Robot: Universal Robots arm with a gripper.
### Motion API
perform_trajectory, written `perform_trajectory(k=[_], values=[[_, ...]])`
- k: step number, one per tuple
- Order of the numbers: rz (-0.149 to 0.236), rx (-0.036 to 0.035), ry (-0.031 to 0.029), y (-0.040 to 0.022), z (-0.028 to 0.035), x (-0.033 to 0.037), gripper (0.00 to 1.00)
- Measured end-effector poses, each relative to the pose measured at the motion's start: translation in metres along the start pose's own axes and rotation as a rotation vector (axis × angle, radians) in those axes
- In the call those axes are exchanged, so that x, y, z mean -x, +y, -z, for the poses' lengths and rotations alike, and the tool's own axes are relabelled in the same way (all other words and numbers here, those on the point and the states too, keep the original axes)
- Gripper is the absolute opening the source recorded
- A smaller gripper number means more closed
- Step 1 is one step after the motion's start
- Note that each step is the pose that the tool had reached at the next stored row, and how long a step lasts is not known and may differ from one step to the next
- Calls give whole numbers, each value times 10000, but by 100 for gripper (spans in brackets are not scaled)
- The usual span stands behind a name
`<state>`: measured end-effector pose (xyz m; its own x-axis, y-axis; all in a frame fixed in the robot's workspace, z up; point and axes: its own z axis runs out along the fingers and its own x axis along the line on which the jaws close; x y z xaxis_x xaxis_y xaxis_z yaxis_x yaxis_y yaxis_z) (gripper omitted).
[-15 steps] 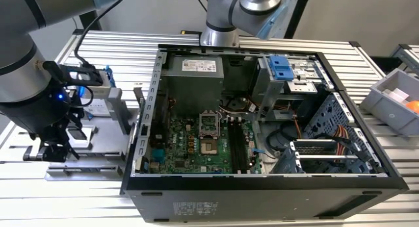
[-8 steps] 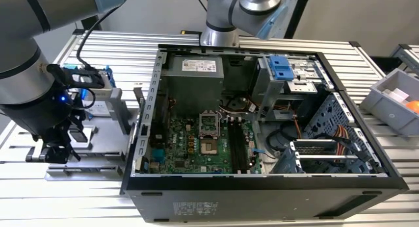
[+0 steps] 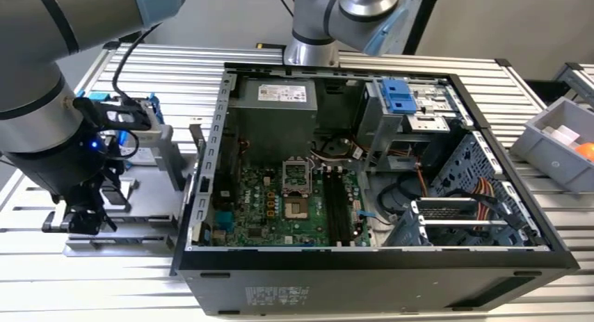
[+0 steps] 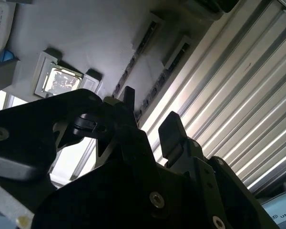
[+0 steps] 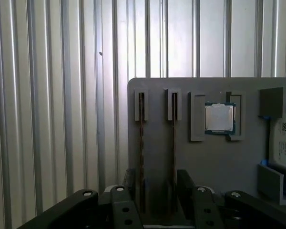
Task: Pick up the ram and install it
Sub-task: 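Pick up the ram and move it above insertion slot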
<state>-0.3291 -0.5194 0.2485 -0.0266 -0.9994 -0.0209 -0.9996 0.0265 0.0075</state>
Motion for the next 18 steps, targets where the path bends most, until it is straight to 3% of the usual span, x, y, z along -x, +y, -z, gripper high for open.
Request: perform_trajectory(k=[9, 18], values=[[0, -1, 36, -1, -108, -2, 100], [0, -2, 35, -1, -122, -2, 100]])
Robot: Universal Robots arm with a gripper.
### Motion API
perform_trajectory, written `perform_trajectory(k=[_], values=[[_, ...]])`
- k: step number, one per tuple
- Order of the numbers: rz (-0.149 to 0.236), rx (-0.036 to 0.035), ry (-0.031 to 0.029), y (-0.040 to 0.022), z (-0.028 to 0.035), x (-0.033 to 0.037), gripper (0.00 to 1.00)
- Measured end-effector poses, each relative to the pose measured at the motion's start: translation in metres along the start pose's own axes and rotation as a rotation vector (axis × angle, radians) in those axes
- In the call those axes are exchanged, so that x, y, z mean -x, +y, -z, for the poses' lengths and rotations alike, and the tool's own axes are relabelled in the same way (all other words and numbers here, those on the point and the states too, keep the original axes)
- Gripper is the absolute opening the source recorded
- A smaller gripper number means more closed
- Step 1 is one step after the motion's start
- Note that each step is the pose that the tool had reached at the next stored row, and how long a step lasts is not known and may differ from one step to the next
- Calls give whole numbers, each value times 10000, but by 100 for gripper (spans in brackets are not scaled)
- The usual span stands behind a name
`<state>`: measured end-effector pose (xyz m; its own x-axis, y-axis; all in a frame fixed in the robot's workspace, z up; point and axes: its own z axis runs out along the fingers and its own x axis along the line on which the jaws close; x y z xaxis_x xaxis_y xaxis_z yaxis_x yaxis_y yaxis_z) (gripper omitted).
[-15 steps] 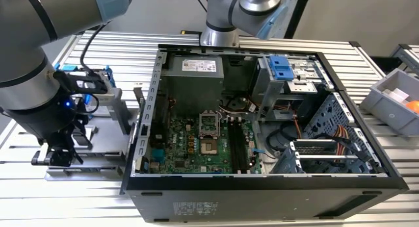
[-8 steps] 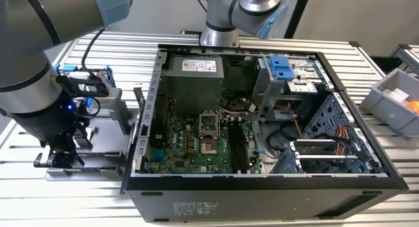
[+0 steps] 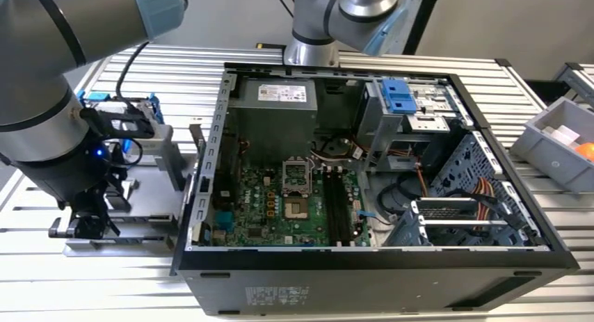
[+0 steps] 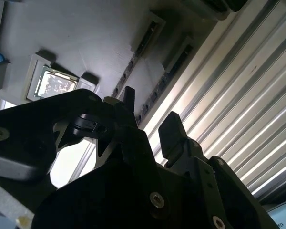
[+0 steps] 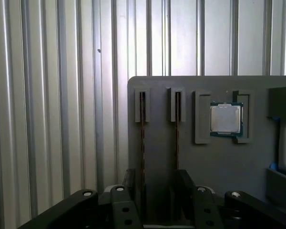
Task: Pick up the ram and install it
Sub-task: 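Pick up the ram and move it above insertion slot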
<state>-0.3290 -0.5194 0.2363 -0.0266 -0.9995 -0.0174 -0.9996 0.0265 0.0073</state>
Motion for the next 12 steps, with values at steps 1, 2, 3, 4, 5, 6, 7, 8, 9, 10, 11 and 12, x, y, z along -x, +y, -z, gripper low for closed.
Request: perform_trajectory(k=[1, 2, 3, 4, 5, 6, 7, 8, 9, 10, 11, 12], values=[[0, 0, 0, 0, -3, 0, 100], [0, 0, 1, 0, -7, 0, 100], [0, 1, 1, 0, -10, 0, 100], [0, 1, 1, 0, -14, 0, 100], [0, 1, 0, 0, -20, 0, 100], [0, 1, 0, 0, -25, 0, 100], [0, 3, 1, 0, -31, -1, 100], [-1, 4, 1, 0, -38, -1, 100], [-1, 6, 2, 1, -45, -2, 100], [-2, 9, 1, 2, -52, -2, 100], [-1, 15, 2, 2, -61, -3, 100], [-1, 19, 1, 3, -69, -4, 100]])
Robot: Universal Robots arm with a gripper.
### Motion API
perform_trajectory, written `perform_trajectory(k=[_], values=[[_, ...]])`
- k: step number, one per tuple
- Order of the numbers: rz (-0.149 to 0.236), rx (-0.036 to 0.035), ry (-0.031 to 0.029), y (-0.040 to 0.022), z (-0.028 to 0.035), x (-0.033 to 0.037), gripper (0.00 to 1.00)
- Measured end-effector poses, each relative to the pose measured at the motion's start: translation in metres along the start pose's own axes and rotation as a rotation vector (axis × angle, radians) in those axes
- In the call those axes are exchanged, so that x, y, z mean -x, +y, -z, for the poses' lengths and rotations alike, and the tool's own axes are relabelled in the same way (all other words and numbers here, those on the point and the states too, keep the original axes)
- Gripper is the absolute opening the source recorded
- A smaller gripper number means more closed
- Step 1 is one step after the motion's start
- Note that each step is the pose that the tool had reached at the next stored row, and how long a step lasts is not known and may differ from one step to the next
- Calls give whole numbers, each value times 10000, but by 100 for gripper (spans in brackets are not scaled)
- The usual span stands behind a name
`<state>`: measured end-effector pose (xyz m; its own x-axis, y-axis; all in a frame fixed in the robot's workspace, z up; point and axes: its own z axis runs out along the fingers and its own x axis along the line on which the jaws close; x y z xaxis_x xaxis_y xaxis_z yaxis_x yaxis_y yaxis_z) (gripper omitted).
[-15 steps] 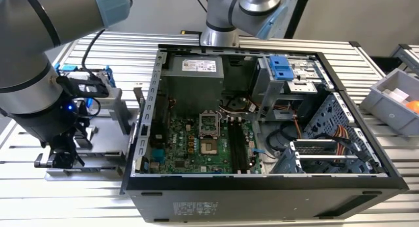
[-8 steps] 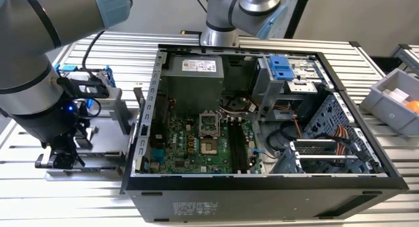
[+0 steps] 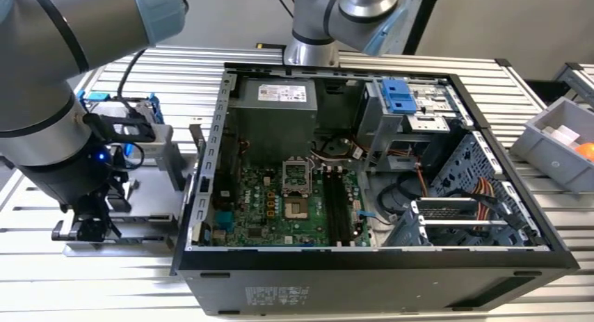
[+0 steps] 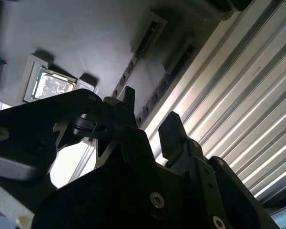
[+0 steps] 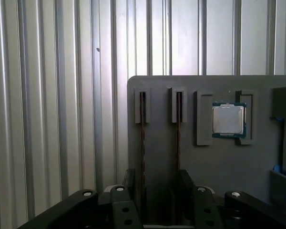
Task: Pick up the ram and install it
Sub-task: 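Pick up the ram and move it above insertion slot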
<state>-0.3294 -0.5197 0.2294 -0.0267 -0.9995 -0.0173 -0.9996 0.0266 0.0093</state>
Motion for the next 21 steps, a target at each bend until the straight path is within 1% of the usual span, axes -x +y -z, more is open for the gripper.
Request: perform_trajectory(k=[6, 10, 21], values=[[0, 29, 2, 5, -48, -5, 100], [0, 34, 1, 5, -75, -7, 100], [0, 34, 1, 5, -102, -7, 100]])
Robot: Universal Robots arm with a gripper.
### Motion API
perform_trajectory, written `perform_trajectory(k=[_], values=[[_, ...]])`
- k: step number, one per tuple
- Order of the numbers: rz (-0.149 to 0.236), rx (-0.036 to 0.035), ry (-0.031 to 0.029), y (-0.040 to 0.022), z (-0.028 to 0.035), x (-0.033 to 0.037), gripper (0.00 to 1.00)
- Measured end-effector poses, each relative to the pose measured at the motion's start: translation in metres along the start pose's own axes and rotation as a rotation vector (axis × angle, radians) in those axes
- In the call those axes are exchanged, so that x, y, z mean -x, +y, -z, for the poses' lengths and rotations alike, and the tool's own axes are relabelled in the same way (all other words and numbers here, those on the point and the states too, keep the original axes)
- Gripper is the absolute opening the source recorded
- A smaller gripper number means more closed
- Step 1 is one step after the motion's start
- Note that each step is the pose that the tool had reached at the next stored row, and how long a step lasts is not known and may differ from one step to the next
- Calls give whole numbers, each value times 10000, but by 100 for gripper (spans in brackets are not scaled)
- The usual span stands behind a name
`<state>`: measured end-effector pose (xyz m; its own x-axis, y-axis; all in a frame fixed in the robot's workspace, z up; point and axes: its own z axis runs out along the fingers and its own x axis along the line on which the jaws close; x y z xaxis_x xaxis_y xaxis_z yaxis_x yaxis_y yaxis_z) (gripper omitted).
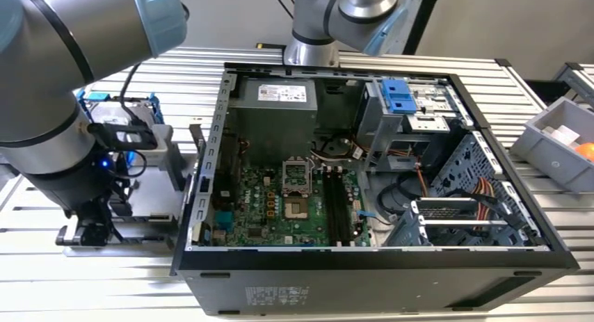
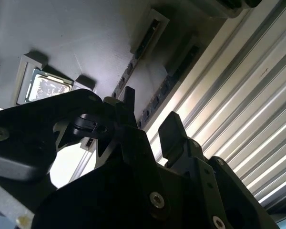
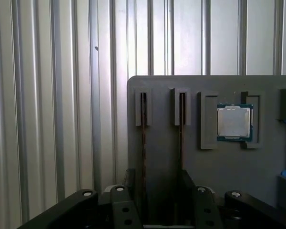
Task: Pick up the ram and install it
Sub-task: 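Pick up the ram and move it above insertion slot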
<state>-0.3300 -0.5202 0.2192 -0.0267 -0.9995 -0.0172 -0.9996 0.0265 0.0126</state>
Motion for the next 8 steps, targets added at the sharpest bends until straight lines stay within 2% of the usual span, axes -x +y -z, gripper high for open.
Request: perform_trajectory(k=[8], values=[[-1, 0, -1, 0, -24, -3, 100]])
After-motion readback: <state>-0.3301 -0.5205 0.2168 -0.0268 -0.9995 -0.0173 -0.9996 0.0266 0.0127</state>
